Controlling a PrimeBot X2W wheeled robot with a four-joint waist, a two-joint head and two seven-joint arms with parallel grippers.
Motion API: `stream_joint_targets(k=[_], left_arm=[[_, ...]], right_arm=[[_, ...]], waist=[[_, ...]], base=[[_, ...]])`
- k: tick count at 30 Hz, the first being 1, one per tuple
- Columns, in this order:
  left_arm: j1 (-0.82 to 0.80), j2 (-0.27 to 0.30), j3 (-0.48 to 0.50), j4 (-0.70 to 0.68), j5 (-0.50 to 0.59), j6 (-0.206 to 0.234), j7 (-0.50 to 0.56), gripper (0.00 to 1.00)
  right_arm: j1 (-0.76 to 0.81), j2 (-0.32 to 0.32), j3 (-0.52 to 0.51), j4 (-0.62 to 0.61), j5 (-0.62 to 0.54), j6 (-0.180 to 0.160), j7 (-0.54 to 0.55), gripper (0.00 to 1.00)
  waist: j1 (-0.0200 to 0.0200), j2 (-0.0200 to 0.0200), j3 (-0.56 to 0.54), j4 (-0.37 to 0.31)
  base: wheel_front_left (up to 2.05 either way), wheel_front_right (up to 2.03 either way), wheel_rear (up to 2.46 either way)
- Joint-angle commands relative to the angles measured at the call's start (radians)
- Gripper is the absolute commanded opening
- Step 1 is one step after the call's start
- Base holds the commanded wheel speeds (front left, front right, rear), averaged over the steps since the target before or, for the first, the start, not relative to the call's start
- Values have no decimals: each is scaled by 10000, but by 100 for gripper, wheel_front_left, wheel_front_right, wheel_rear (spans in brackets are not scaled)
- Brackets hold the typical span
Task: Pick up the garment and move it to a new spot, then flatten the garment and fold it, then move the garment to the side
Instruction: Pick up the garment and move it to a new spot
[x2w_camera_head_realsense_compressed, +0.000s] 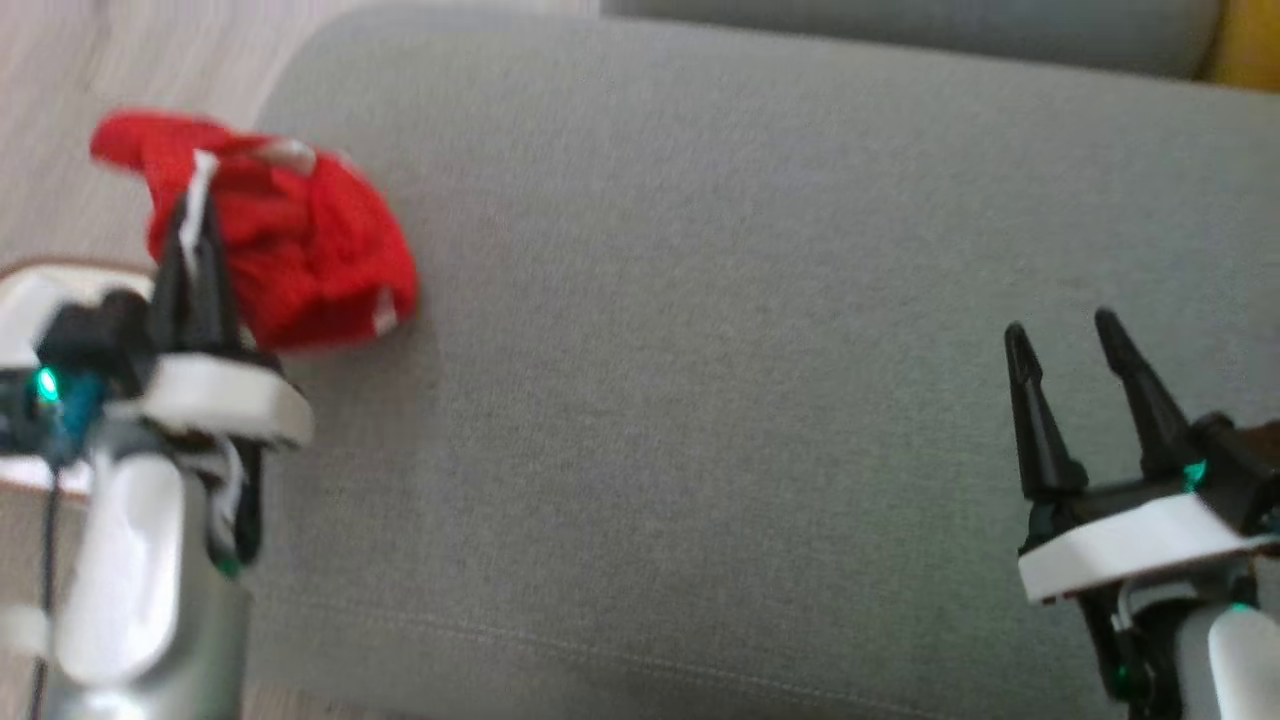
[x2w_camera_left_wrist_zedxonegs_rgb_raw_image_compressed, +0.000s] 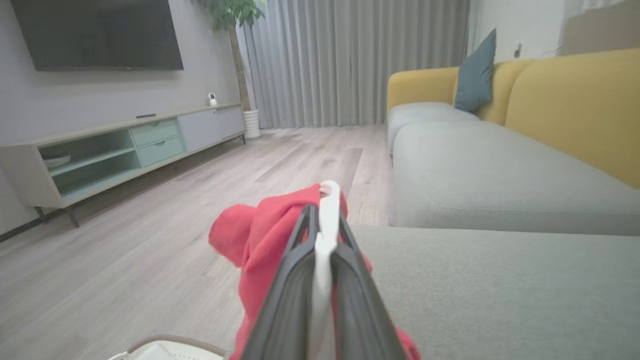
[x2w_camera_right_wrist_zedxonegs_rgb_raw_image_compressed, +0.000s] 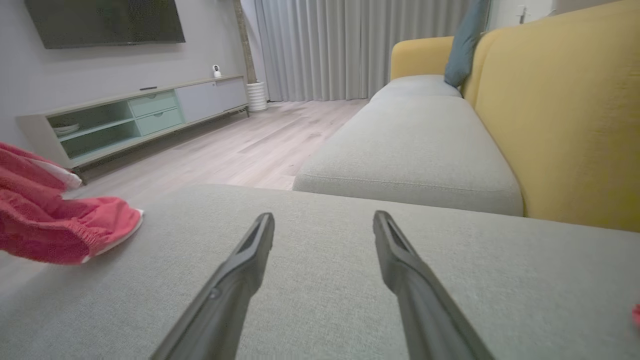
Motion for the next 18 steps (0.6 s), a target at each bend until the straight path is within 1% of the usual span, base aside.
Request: stream_joint_targets(k=[1,4,7,10,13,18], left_arm=[[109,190,227,-893,136,78,-121,0],[1031,-64,-20,-1825,227,139,-121,0],[1764,-303,-345,-2434,225,118,-44,0],[2139,-506,-718,-2809,160,-29,177,0],[2239,-723,-1129,-2794,-7,-271,428,0],[1831,-1065,-2022,-2468,-55,-608,489,0]], right_arm=[[-16,55,187,-287,23,39,-138,100],[259,210,147,-160,69,39,-229,100],[522,328,81,-110,85,39,-278,100],[669,388,134,-64,113,39,-283,100],[694,425,245,-36,172,39,-277,100],[558,462,494,28,263,39,-285,100]], waist=[[1,0,-520,-254],[1,0,-912,-421],[1,0,-1156,-658],[1,0,-1278,-1038],[1,0,-1275,-1619],[1,0,-1041,-3050]], base=[[0,0,0],[0,0,0],[0,0,0],[0,0,0],[0,0,0],[0,0,0]])
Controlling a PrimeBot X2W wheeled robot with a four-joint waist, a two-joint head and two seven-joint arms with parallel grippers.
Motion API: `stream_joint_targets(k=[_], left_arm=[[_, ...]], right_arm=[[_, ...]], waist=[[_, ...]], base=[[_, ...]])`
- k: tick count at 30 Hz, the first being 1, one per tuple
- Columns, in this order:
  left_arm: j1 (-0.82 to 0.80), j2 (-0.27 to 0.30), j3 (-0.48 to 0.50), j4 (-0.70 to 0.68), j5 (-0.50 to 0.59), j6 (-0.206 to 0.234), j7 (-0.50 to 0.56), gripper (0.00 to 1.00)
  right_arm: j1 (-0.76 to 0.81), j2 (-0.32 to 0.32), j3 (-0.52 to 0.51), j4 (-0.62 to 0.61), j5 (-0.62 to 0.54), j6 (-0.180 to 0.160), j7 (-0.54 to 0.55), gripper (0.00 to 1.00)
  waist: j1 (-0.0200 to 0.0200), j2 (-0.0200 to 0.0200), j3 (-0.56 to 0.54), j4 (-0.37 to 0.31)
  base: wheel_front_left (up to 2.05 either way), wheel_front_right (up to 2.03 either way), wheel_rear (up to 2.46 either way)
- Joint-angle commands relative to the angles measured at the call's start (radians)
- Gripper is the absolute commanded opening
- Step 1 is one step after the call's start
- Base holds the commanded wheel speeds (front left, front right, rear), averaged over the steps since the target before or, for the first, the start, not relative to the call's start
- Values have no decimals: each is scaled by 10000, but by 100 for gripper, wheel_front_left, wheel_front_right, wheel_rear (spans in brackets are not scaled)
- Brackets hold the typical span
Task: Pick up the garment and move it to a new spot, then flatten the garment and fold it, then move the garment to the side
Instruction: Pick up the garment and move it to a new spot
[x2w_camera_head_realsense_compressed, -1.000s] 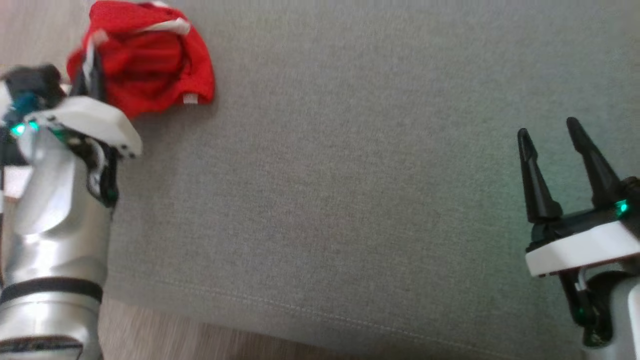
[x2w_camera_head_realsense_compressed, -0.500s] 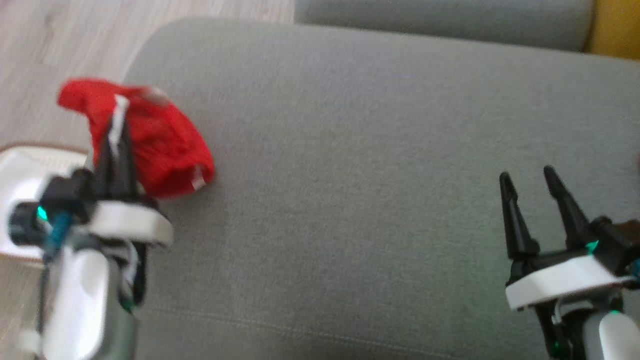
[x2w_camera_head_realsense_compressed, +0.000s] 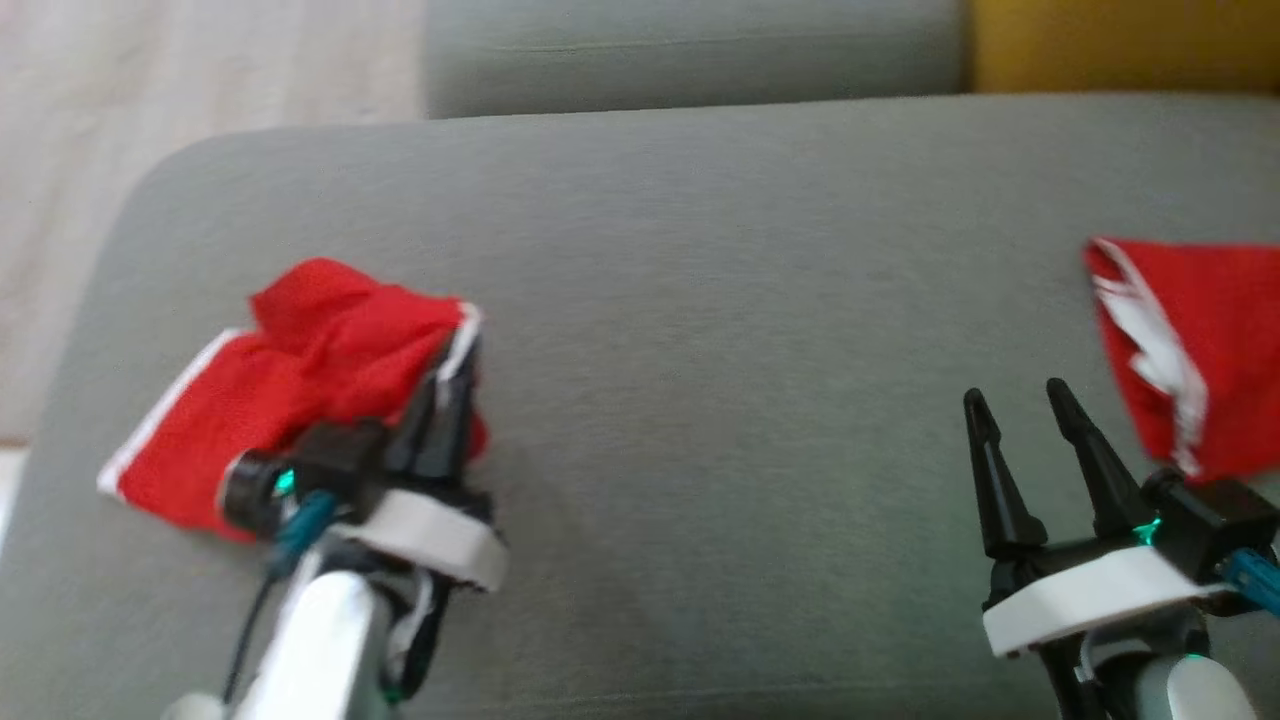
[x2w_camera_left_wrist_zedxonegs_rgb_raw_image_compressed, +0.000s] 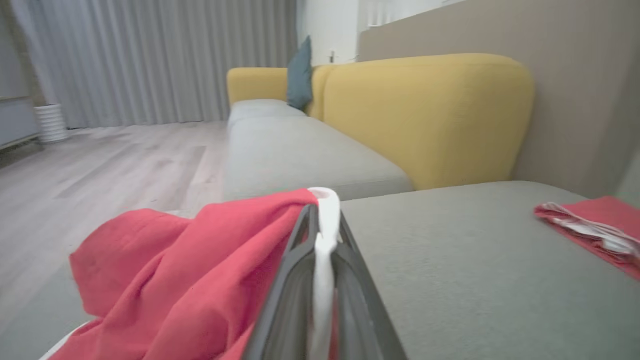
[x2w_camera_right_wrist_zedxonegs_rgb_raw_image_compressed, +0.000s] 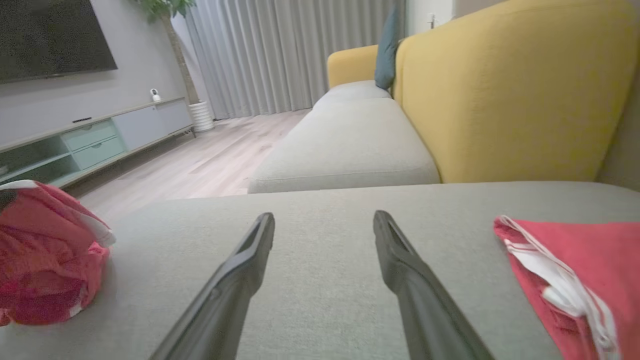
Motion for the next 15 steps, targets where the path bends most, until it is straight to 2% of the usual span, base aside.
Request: stream_joint_targets(k=[1,7,8,11,15], left_arm=[[-909,-72,21,-201,-46,-74,15,0],[-1985,-287,-1188,362,-94,-311,-17,0],[-1985,-287,-1188,362,-94,-311,-17,0],[-2661,-333,-2096,635,-173,-430,-25,0],[-3083,-343,-2755,1125,-430,-356,-24,0]], right_arm=[[-375,-51,238,-303,67,39,-108,100],[-463,-30,144,-174,254,39,-256,100],[-463,-30,144,-174,254,39,-256,100],[-562,-26,88,-43,536,39,-474,100],[-678,-24,73,165,825,39,-754,100]], waist=[[1,0,228,-1252],[1,0,820,-2895],[1,0,820,-2895],[1,0,1338,-3610],[1,0,1833,-4045]], base=[[0,0,0],[0,0,0],[0,0,0],[0,0,0],[0,0,0]])
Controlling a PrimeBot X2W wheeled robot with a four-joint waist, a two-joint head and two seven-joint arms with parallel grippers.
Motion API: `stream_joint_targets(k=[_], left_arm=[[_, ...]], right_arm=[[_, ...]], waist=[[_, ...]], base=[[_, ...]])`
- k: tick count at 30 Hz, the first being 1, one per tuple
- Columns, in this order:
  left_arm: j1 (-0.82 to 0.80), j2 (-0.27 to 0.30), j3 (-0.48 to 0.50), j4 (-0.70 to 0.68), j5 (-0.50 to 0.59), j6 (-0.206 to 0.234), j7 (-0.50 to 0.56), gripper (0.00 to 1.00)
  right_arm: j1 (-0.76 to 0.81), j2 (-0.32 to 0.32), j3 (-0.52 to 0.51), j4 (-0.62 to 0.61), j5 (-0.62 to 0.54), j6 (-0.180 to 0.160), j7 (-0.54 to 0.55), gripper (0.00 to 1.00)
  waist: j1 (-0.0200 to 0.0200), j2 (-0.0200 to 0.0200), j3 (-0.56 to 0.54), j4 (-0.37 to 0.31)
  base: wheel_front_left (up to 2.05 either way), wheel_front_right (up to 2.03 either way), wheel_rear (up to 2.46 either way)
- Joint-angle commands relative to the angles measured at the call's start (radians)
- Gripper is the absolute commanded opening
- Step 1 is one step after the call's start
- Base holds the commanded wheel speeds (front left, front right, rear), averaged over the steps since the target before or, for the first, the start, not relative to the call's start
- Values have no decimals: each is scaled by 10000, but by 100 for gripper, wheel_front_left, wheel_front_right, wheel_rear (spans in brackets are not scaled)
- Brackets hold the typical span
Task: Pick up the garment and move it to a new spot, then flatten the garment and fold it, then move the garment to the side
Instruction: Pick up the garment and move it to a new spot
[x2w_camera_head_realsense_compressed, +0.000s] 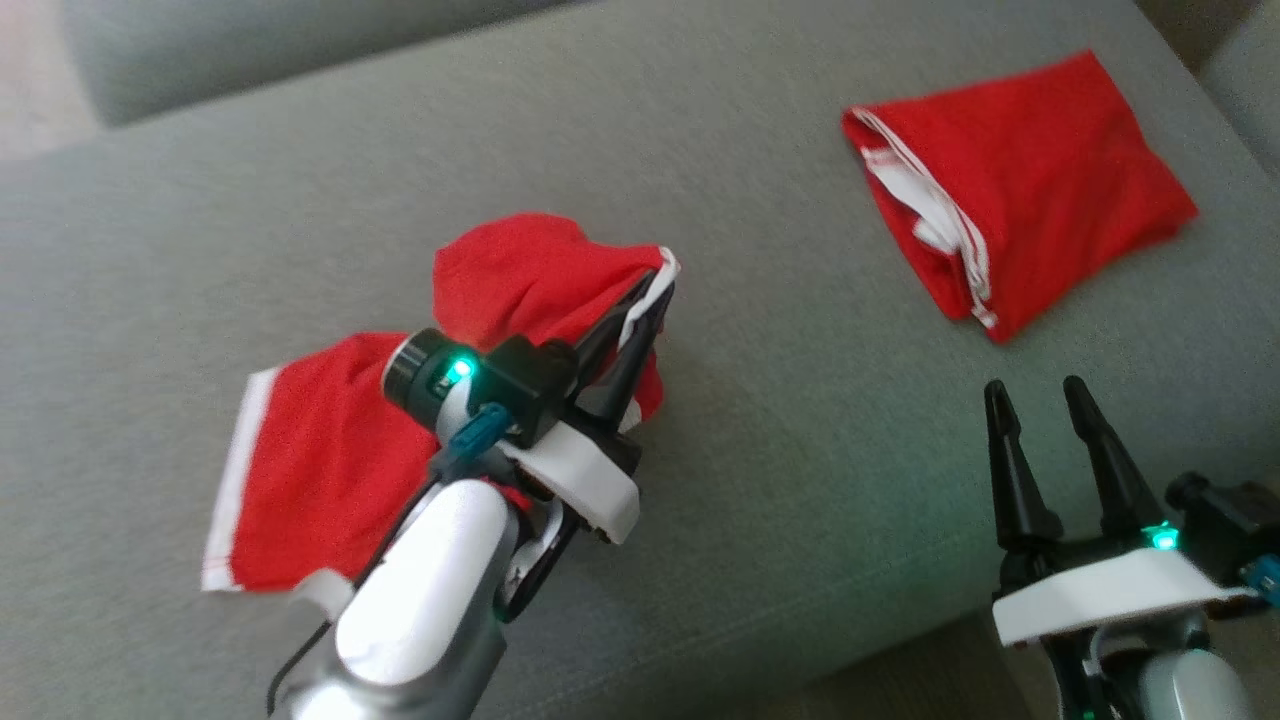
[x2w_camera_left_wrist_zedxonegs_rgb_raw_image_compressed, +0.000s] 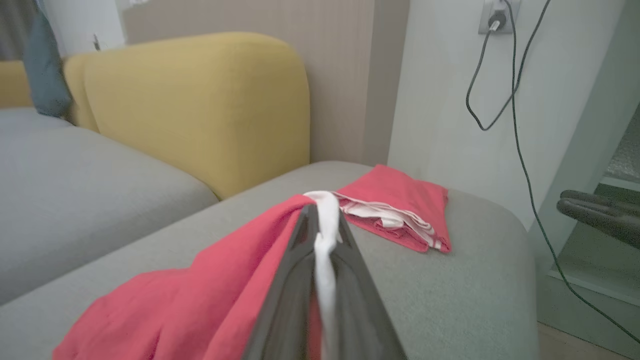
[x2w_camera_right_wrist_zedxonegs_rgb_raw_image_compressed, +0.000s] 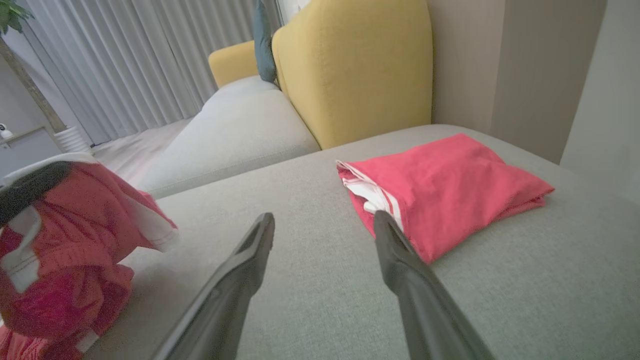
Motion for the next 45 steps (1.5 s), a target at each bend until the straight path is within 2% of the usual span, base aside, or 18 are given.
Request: stream_joint_targets(k=[1,4,5,6,7,12,18,26,31,37,42,45], left_arm=[[-441,28,215,-120,-53,95,48,0],[-550,27,14,680,-145,205,432,0],[-604,27,-13,875,-166,207,441,16],[-640,26,-47,1091,-154,227,511,47],[-674,29,-79,1271,-121,256,546,100],[-627,108,-290,1369,121,367,96,100],[-46,248,-164,284,112,712,-437,100],[1013,664,1268,-1298,-352,1654,-574,100],[1736,1030,2450,-1760,-653,2041,-577,100],[2418,1430,3506,-1927,-1035,2016,-578,100],[3053,1701,4148,-1975,-1495,1603,-579,100],[3431,1818,4199,-2116,-1465,1523,-579,100]], right_arm=[[-573,-55,254,-285,63,39,-160,100],[-692,-54,339,-84,196,39,-284,100],[-740,-54,363,-33,227,39,-347,100],[-780,-54,381,26,249,39,-398,100],[-814,-54,394,87,264,39,-442,100],[-931,-54,486,347,163,39,-503,100],[-907,-53,409,356,-182,39,-291,100],[-725,-57,283,18,-622,39,195,100],[-587,-112,196,-224,-764,39,459,100],[-484,-166,103,-392,-836,39,602,100],[-288,-264,88,-431,-946,39,737,100],[-161,-302,130,-406,-1025,39,783,100]], waist=[[0,-1,639,-582],[0,-1,912,-694],[0,-1,989,-709],[0,-1,1046,-703],[0,-1,1072,-683],[0,-1,927,-353],[0,-1,344,553],[0,-1,-391,1944],[0,-1,-637,2603],[0,-1,-767,2981],[0,-1,-996,3123],[0,-1,-1214,3103]], base=[[0,0,0],[0,0,0],[0,0,0],[0,0,0],[0,0,0],[0,0,0],[0,0,0],[0,0,0],[0,0,0],[0,0,0],[0,0,0],[0,0,0]])
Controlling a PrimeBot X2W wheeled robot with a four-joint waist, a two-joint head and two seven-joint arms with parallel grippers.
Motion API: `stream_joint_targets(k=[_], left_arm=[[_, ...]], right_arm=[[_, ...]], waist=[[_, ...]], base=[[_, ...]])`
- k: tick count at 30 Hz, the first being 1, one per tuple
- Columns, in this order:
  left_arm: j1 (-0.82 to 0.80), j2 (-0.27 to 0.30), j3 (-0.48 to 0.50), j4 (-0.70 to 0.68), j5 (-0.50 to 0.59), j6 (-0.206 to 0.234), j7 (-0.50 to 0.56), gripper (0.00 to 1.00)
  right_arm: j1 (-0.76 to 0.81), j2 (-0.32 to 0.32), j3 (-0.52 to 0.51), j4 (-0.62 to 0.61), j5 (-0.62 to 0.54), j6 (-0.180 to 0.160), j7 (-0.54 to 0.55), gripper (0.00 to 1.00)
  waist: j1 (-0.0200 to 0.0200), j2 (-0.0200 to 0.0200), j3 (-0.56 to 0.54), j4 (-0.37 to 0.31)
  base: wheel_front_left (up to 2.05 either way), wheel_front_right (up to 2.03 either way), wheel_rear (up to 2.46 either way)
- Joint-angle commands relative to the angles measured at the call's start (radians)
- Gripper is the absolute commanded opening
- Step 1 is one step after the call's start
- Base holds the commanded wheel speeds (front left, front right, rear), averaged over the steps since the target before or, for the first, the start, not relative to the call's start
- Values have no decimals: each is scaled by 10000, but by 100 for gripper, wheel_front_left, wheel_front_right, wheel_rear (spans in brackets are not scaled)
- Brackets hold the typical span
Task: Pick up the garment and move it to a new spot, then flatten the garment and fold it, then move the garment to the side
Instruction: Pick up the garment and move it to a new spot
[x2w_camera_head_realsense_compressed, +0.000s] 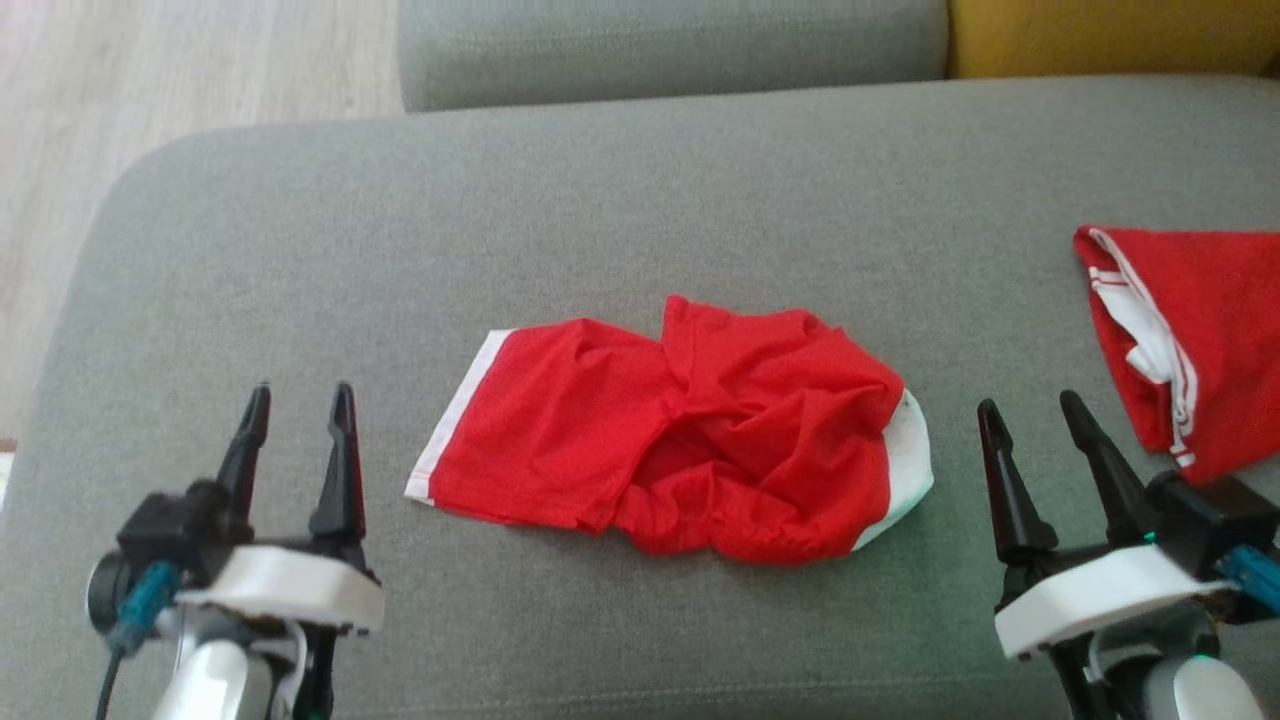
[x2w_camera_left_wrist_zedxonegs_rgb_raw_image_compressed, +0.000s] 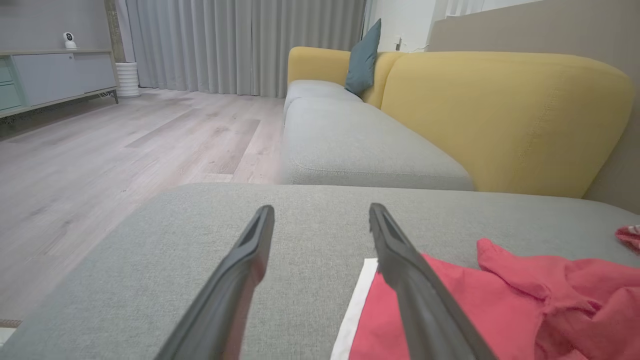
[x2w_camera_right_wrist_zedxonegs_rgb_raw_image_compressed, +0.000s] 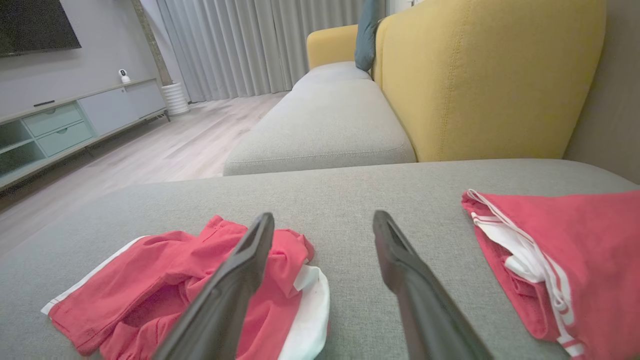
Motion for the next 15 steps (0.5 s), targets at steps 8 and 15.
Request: stream_joint_targets(k=[8,15], left_arm=[[568,404,304,-976,184,166,48,100],[973,458,242,-1390,216,347,236,100]], right_arm=[[237,-224,312,-409,-154,39,136,100],[435,-231,265,-516,-204,39,174,100]], waist=[[0,-1,-548,-217],[0,-1,-683,-272]], base=[[0,0,0],[0,0,0]])
